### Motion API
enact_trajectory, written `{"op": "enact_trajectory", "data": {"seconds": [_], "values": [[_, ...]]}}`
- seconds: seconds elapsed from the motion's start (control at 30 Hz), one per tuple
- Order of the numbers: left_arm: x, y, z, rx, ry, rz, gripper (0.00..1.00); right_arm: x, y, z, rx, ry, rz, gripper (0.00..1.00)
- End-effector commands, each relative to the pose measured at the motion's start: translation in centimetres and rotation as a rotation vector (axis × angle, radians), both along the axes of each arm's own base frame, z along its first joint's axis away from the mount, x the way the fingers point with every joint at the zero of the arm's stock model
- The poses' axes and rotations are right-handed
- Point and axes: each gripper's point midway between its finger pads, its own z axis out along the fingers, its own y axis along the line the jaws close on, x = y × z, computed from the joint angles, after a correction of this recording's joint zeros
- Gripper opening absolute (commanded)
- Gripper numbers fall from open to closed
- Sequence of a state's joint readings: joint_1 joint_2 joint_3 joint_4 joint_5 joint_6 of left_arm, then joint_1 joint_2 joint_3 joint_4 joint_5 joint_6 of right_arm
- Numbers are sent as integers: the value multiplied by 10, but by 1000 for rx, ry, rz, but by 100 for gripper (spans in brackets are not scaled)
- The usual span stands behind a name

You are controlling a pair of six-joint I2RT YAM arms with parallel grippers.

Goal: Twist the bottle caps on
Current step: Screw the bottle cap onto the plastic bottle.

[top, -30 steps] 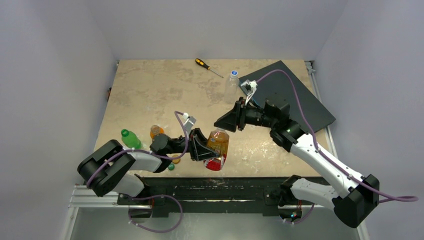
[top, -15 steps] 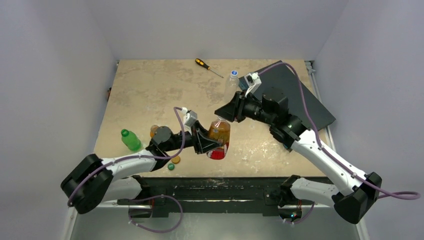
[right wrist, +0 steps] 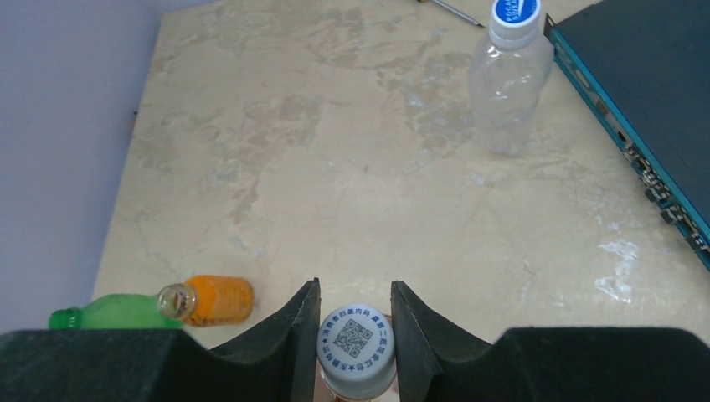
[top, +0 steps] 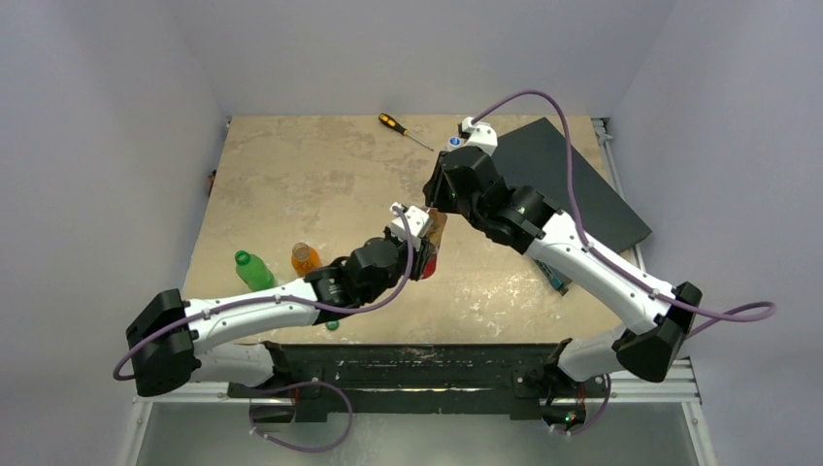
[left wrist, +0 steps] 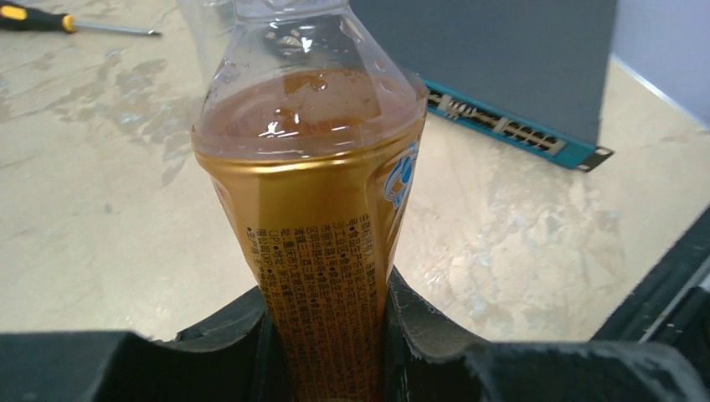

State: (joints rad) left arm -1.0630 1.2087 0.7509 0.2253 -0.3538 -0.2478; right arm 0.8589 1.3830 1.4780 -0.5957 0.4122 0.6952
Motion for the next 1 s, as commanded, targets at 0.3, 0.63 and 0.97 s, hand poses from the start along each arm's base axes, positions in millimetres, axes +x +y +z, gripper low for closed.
{"op": "enact_trajectory", "data": {"seconds": [0.3, 0.63, 0.97], "values": [[-22, -8, 34, -16, -68, -218, 0, -28, -1, 59, 149, -57, 272, 99], [-76, -4, 67, -187, -34, -627, 0, -82, -7, 102, 290, -380, 760, 98], [-106, -6, 100, -331, -77, -793, 0, -126, 0, 124, 460, -512, 990, 83]]}}
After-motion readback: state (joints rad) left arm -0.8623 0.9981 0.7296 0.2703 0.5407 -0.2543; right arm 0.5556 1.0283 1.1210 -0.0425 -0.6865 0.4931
